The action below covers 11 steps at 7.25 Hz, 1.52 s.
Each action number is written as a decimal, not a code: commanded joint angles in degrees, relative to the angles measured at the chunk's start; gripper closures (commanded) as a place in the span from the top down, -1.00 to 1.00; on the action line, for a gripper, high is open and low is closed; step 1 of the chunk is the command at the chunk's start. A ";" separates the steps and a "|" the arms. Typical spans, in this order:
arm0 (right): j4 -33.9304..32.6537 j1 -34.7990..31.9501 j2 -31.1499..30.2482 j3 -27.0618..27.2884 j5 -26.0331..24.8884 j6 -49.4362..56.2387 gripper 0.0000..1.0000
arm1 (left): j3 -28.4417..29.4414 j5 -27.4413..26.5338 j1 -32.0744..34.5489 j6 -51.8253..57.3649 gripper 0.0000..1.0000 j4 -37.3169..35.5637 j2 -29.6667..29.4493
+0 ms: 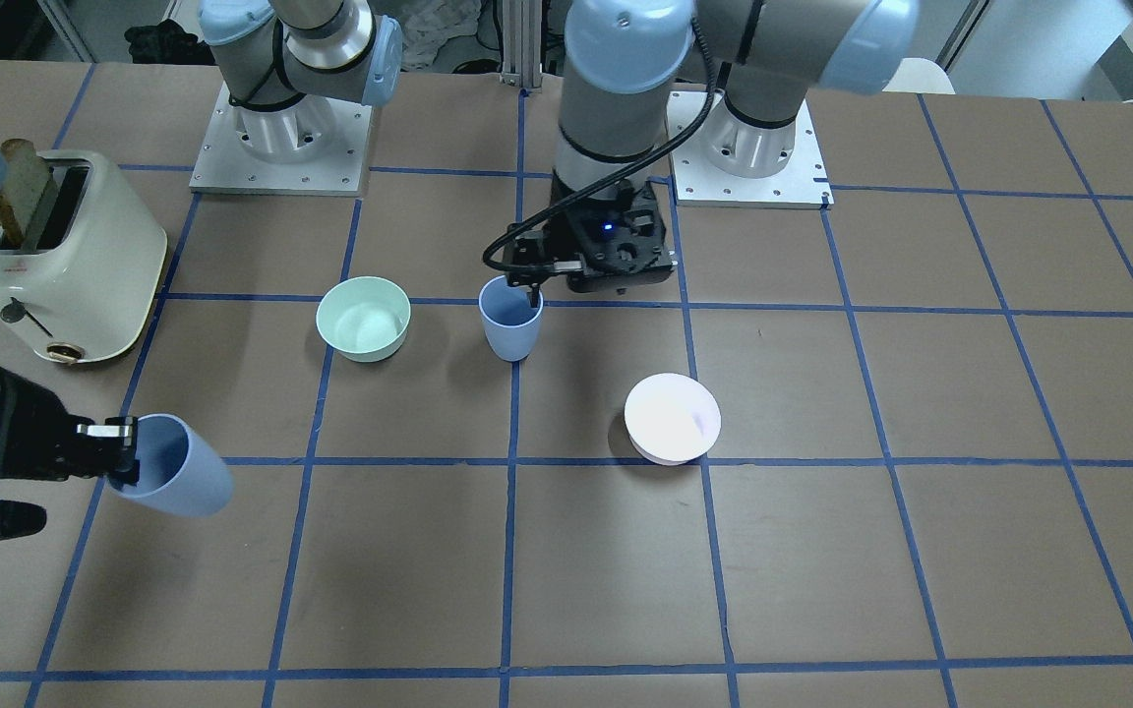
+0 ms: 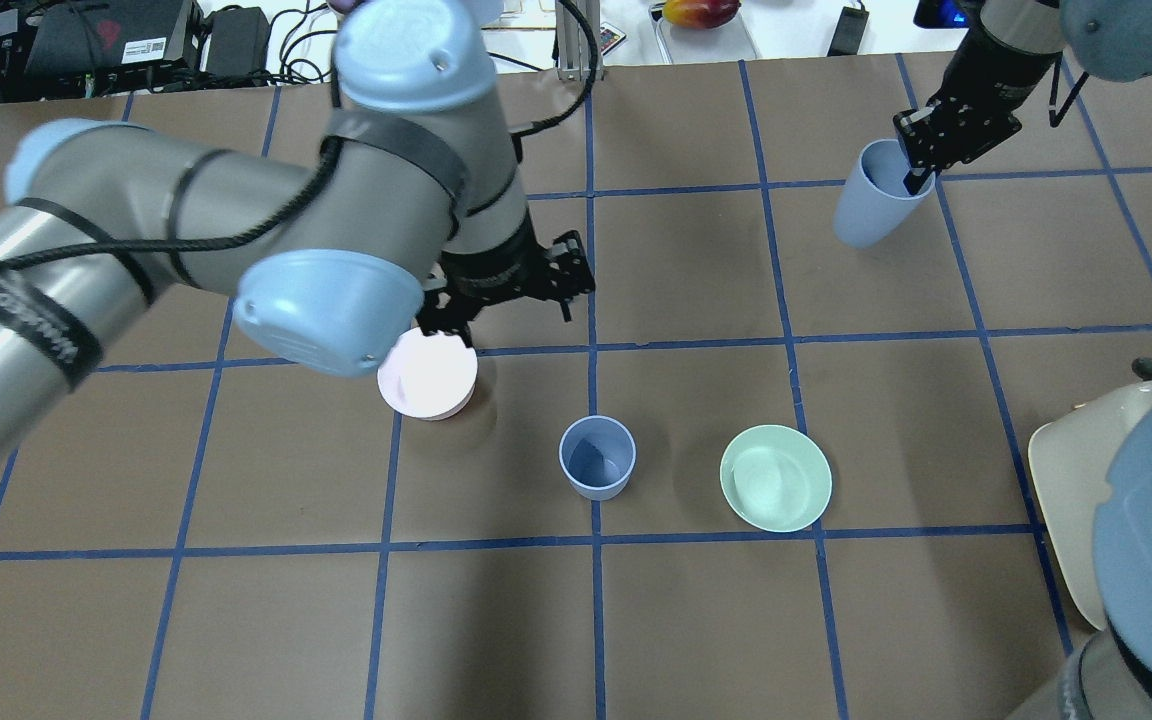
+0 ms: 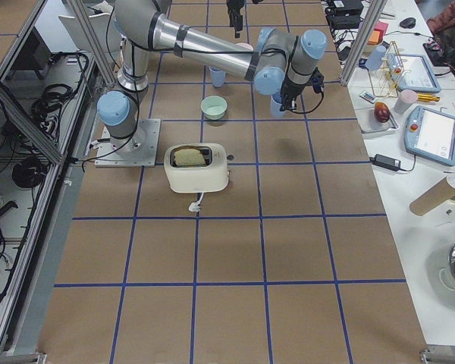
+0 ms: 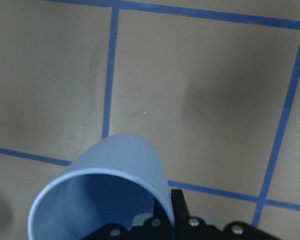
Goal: Stack blue cups with both arms
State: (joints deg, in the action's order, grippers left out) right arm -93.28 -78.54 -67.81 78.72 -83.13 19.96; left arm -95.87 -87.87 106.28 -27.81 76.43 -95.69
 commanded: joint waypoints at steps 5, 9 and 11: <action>6.18 -15.40 -13.83 11.69 0.95 -19.69 -1.00 | -2.57 -7.53 -11.00 20.67 0.98 3.62 11.31; 3.47 -26.04 -15.60 14.62 1.30 -31.63 -1.00 | 6.66 -3.21 -12.41 21.13 0.97 15.60 7.36; -4.40 -28.41 -15.78 19.25 0.96 -34.44 -1.00 | 6.32 -2.65 -13.64 21.13 0.96 13.06 7.62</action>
State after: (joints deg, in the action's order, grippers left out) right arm -92.85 -105.16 -83.48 95.17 -81.89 -12.31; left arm -89.50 -91.14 93.20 -6.69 90.93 -88.19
